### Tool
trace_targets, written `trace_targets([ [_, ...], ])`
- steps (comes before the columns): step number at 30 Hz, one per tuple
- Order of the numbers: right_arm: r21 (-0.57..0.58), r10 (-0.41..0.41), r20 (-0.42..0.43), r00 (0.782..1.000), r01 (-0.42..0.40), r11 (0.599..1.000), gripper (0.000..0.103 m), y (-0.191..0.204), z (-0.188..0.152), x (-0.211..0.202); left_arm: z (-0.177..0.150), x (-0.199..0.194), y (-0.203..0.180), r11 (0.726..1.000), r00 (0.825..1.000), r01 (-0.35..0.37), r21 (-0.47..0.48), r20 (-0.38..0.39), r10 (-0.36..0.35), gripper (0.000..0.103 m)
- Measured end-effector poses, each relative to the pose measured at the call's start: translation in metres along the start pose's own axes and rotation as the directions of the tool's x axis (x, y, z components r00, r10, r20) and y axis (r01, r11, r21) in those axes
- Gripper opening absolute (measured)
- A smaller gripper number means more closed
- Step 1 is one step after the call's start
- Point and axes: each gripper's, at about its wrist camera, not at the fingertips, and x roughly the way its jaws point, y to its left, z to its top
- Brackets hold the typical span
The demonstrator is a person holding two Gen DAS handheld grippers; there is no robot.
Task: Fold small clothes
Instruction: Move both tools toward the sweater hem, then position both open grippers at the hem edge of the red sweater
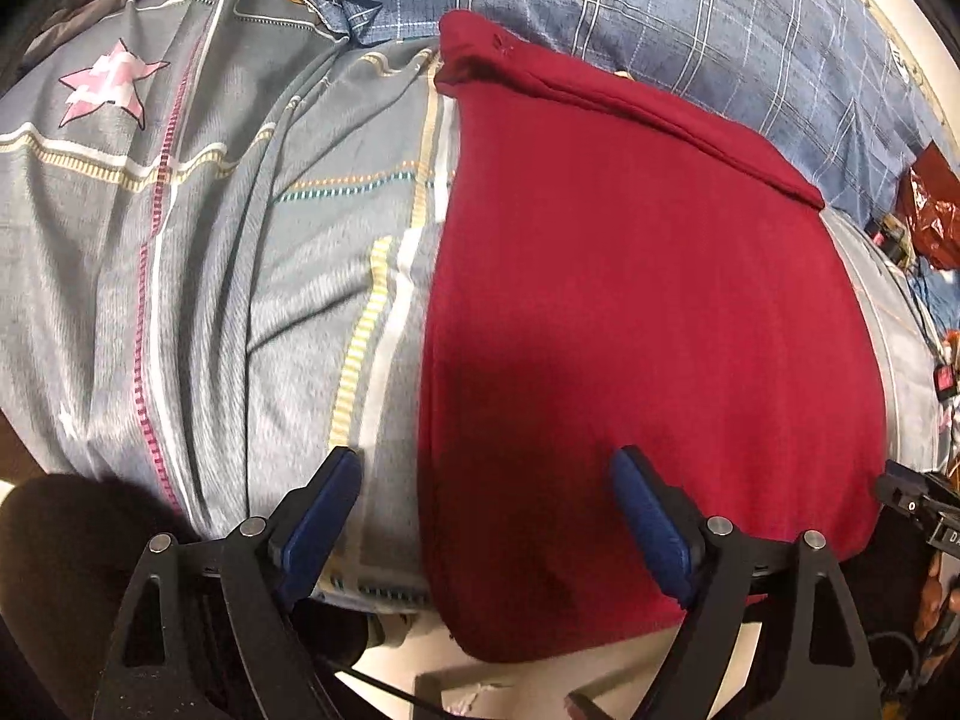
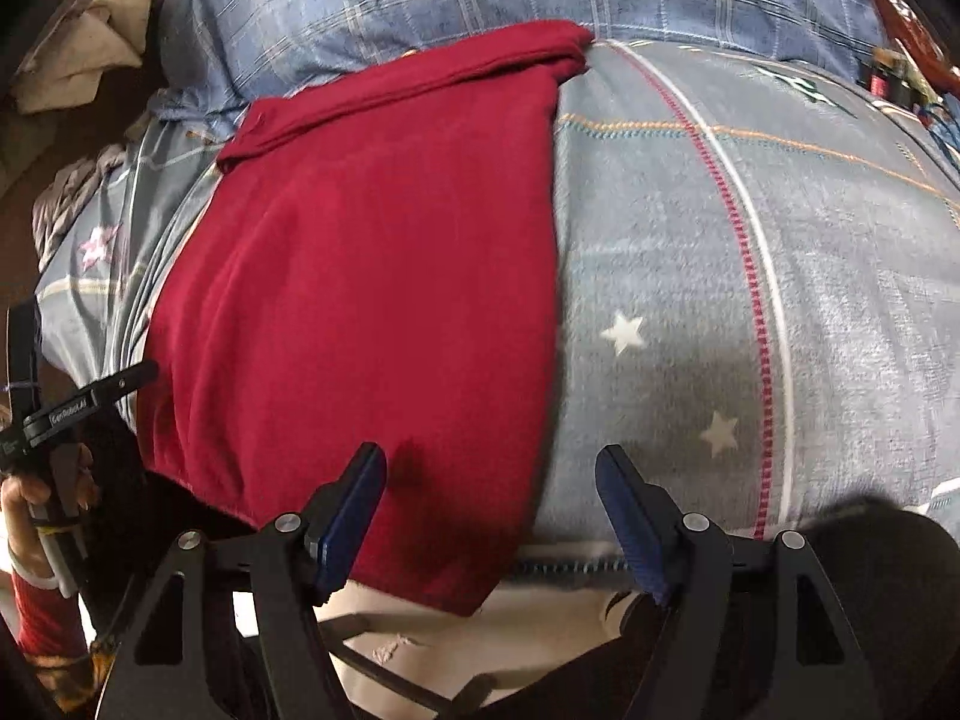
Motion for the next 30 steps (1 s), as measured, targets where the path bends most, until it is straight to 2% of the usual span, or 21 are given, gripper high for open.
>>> trace_targets([
  [5,-0.004,0.042,-0.019,0.999,-0.042,0.999,0.076,0.006,-0.006,0.006,-0.005,0.002,-0.005,0.999,0.999,-0.033,0.042,-0.004,0.034,0.087],
  [9,-0.001,0.053,-0.014,0.999,-0.053,0.999,0.076,0.008,-0.005,0.007,-0.009,0.005,-0.011,0.996,0.999,-0.052,0.07,-0.009,0.052,0.096],
  [11,0.008,0.064,-0.012,0.998,-0.064,0.998,0.08,0.008,-0.004,0.007,-0.01,0.007,-0.013,0.994,0.998,-0.061,0.086,-0.01,0.062,0.099],
  [14,0.0,0.061,-0.01,0.998,-0.061,0.998,0.08,0.009,-0.006,0.007,-0.011,0.008,-0.012,0.995,0.998,-0.063,0.08,-0.01,0.064,0.102],
  [30,-0.022,0.06,-0.014,0.998,-0.06,0.998,0.08,0.017,-0.006,0.01,-0.01,0.009,-0.01,0.995,0.999,-0.038,0.088,-0.018,0.04,0.102],
])
